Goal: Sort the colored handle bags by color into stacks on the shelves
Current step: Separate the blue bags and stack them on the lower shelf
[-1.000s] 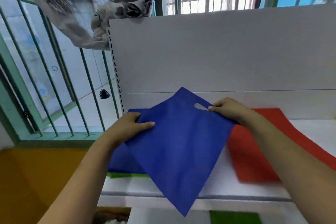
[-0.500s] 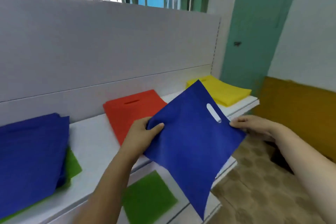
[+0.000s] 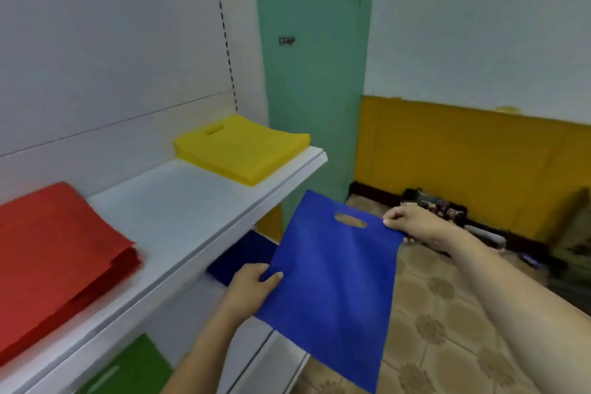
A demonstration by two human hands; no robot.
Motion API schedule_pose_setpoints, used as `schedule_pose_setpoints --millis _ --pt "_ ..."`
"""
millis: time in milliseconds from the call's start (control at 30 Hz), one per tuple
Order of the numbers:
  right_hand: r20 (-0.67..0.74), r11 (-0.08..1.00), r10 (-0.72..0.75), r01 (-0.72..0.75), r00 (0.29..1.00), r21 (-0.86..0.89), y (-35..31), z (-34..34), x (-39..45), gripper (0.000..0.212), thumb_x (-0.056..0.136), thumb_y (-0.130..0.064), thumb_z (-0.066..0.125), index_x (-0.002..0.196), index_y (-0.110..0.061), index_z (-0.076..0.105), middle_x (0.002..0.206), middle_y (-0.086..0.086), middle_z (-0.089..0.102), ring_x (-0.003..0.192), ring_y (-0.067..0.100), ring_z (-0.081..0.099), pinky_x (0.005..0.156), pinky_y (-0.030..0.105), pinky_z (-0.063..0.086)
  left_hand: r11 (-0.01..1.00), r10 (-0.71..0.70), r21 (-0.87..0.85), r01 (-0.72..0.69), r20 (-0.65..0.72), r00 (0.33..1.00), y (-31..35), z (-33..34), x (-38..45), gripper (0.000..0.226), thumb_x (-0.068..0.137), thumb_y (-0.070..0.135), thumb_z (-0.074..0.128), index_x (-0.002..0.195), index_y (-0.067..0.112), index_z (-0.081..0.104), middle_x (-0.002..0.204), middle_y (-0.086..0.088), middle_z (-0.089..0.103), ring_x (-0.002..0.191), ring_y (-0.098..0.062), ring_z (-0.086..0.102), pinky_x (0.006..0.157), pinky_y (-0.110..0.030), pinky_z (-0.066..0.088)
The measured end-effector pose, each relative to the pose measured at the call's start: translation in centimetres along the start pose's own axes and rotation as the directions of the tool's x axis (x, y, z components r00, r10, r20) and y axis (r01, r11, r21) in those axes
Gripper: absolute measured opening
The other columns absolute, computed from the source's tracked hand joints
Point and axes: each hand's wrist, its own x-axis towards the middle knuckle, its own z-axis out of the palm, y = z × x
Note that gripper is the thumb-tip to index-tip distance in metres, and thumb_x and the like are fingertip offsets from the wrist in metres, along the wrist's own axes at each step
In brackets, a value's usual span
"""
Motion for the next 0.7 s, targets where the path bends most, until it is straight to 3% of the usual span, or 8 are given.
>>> schedule_pose_setpoints --millis 67,200,300,367,567,633,700 --pt "0.113 0.994 0.034 -0.046 0.993 0.103 1.8 0.2 2.9 0.019 0.100 -0.021 0.052 0.112 -0.014 0.064 0.085 0.003 0.064 0.056 0.009 0.051 0.049 0.021 0.041 0.992 -0.080 -0.100 0.079 -0.004 0.997 -1.7 2.1 2.1 0.033 0.099 0.025 0.055 0.073 0.007 0.061 0.068 0.000 0.066 0.060 -0.011 0.060 0.057 -0.025 0.043" --pt "0.274 0.961 0.104 -0.168 0.956 0.221 4.4 3.7 8.3 0.022 0.095 -0.011 0.060 0.117 -0.015 0.061 0.111 0.004 0.070 0.092 0.015 0.068 0.065 0.023 0.053 0.934 -0.283 -0.216 0.286 0.042 0.958 -5.7 4.2 4.7 0.028 0.103 0.019 0.046 0.096 0.007 0.071 0.092 -0.004 0.074 0.088 -0.021 0.071 0.071 -0.024 0.055" --pt "0.191 0.972 0.154 -0.183 0.969 0.146 5.1 7.5 12.8 0.006 0.090 -0.005 0.066 0.096 -0.006 0.066 0.105 0.012 0.069 0.085 0.016 0.068 0.066 0.020 0.058 0.892 -0.398 -0.213 0.399 0.050 0.916 -9.0 4.5 7.1 0.028 0.104 0.021 0.042 0.104 0.013 0.068 0.102 -0.003 0.072 0.093 -0.020 0.069 0.080 -0.031 0.057" --pt "0.124 0.983 0.156 -0.167 0.980 0.083 5.5 10.4 15.9 0.004 0.089 -0.005 0.067 0.088 -0.002 0.065 0.097 0.017 0.068 0.075 0.018 0.066 0.063 0.022 0.058 0.863 -0.450 -0.238 0.445 0.039 0.892 -11.1 4.6 8.8 0.022 0.105 0.024 0.041 0.105 0.022 0.063 0.103 0.000 0.069 0.089 -0.014 0.066 0.071 -0.029 0.055" --pt "0.077 0.953 -0.003 0.026 0.997 -0.302 4.4 17.7 22.9 0.019 0.093 -0.024 0.062 0.097 -0.005 0.066 0.087 0.009 0.068 0.072 0.021 0.063 0.056 0.027 0.049 0.689 -0.639 -0.428 0.585 0.022 0.769 -16.7 6.0 13.9 0.019 0.106 0.026 0.039 0.115 0.020 0.055 0.112 -0.006 0.060 0.090 -0.019 0.061 0.062 -0.031 0.055" --pt "0.089 0.939 -0.043 0.070 0.995 -0.336 4.2 19.6 25.4 0.018 0.095 -0.023 0.059 0.097 -0.005 0.065 0.086 0.011 0.068 0.076 0.025 0.066 0.064 0.034 0.054 0.621 -0.678 -0.491 0.611 0.053 0.733 -18.4 6.7 15.4 0.021 0.106 0.026 0.039 0.117 0.018 0.056 0.111 -0.007 0.061 0.094 -0.023 0.061 0.064 -0.033 0.055" --pt "0.135 0.965 -0.044 0.077 0.990 -0.251 3.8 21.4 28.0 0.013 0.095 -0.012 0.056 0.097 -0.003 0.065 0.084 0.014 0.068 0.076 0.030 0.069 0.070 0.041 0.058 0.566 -0.710 -0.534 0.628 0.072 0.701 -19.9 7.5 16.4 0.023 0.106 0.026 0.041 0.119 0.017 0.058 0.113 -0.007 0.063 0.100 -0.026 0.062 0.067 -0.033 0.056"
